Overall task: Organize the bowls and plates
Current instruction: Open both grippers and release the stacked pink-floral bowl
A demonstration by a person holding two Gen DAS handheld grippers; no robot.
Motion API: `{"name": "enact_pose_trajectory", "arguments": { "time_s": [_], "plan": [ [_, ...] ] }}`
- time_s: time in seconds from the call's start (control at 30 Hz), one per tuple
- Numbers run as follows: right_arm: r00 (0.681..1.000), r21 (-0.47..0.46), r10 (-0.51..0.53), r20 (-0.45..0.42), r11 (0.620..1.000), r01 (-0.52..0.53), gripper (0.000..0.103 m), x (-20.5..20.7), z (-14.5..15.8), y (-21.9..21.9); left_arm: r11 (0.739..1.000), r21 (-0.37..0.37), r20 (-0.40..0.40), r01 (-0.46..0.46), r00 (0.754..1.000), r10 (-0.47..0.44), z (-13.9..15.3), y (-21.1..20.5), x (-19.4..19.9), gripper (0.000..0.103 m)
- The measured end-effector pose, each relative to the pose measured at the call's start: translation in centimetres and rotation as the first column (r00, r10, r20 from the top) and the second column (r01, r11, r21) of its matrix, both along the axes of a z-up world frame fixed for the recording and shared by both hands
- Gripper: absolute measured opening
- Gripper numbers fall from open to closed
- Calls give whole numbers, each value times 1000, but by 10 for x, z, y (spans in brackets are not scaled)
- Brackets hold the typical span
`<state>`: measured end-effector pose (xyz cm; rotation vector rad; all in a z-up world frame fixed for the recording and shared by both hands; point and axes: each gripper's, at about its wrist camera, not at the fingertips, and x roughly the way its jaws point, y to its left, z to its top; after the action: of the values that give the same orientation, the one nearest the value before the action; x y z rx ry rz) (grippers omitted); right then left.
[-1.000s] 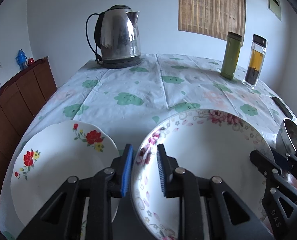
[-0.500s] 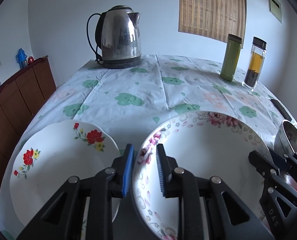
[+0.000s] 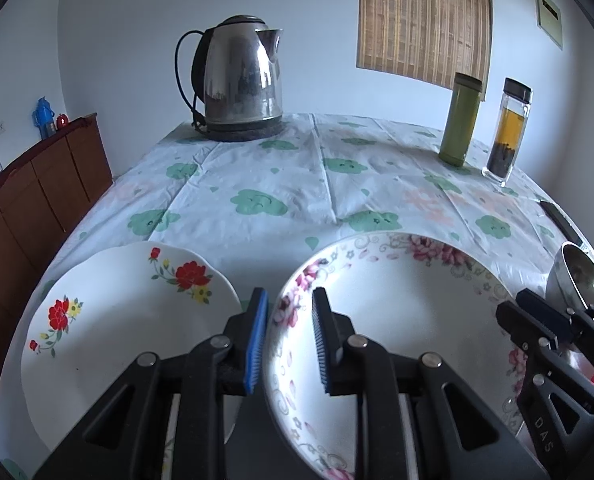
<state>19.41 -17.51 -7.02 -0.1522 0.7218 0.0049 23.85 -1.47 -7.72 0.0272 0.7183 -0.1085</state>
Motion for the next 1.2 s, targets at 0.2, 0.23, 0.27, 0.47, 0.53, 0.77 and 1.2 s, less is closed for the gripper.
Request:
{"name": "enact_pose_trajectory", "arguments": {
  "time_s": [0.2, 0.23, 0.27, 0.47, 0.53, 0.77, 1.2],
  "plan": [
    [1000, 4, 1, 2, 1000, -1, 19, 0, 0, -1, 1000, -11, 12, 4, 1000, -3, 1, 1, -3, 20],
    [1000, 3, 1, 4, 1000, -1, 19, 0, 0, -1, 1000, -14, 15, 4, 1000, -4, 2, 2, -4, 20],
    [1000, 2, 1, 6, 1000, -1, 19, 0, 1, -1, 1000, -14, 18, 5, 1000, -5, 2, 2, -5, 20],
    [1000, 2, 8, 19, 1000, -8, 19, -4, 3, 1, 999, -37, 20, 8, 1000, -7, 2, 5, -9, 20],
    [999, 1, 16, 30, 1000, -16, 19, -6, 4, 3, 999, -42, 21, 9, 1000, -9, 2, 7, -10, 20],
    [997, 11, 28, 73, 1000, -29, 19, -13, 9, 3, 999, -46, 41, 19, 999, -17, 3, 9, -18, 20],
    [989, 45, 47, 142, 998, -54, 19, -23, 17, 1, 999, -35, 67, -8, 998, 10, 5, 17, -29, 20]
  ]
}}
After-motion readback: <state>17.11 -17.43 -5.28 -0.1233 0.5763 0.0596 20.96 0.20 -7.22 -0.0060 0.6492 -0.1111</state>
